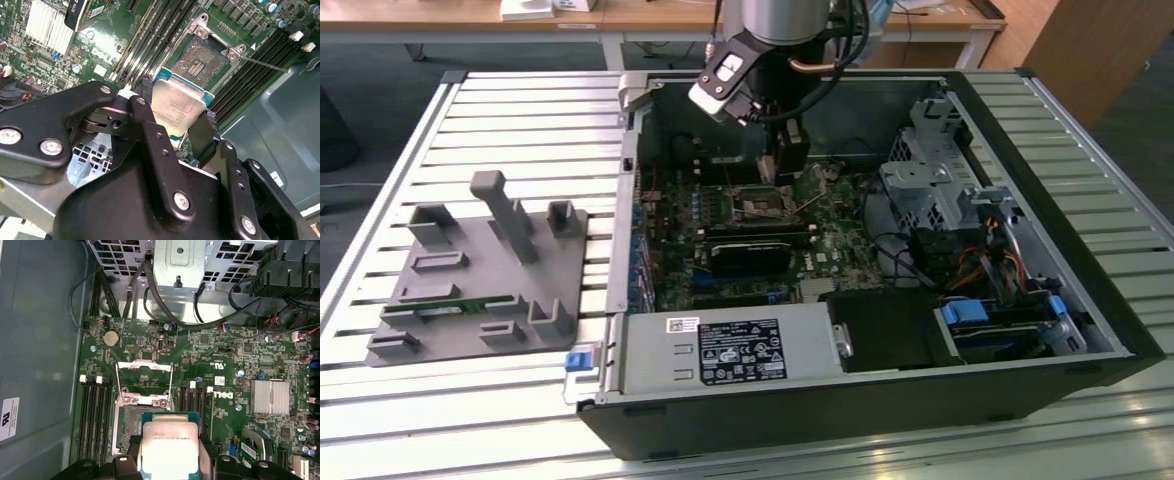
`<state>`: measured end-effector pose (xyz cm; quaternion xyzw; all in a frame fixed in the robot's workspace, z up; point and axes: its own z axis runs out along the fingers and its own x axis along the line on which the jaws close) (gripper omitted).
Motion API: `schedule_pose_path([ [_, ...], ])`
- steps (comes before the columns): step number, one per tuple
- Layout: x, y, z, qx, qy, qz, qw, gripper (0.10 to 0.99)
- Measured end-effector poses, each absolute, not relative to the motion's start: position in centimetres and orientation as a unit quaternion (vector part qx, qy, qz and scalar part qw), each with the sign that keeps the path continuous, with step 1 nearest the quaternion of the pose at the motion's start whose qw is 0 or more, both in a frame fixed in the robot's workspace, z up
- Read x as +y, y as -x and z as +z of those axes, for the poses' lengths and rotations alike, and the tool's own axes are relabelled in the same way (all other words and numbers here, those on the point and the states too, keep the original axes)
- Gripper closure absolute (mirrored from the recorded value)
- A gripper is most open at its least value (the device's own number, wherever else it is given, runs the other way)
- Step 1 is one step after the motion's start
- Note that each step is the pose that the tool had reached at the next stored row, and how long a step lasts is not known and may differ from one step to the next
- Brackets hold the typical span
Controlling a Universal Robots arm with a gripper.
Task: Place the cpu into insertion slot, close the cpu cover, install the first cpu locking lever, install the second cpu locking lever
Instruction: 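Place the cpu into insertion slot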
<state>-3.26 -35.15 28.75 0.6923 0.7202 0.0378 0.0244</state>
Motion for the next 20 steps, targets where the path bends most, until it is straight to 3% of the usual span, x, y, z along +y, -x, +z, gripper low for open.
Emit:
schedule_pose_path([
  [20,-35.2,3.3,27.6,0.720,-0.692,0.038,0.024,0.549],
])
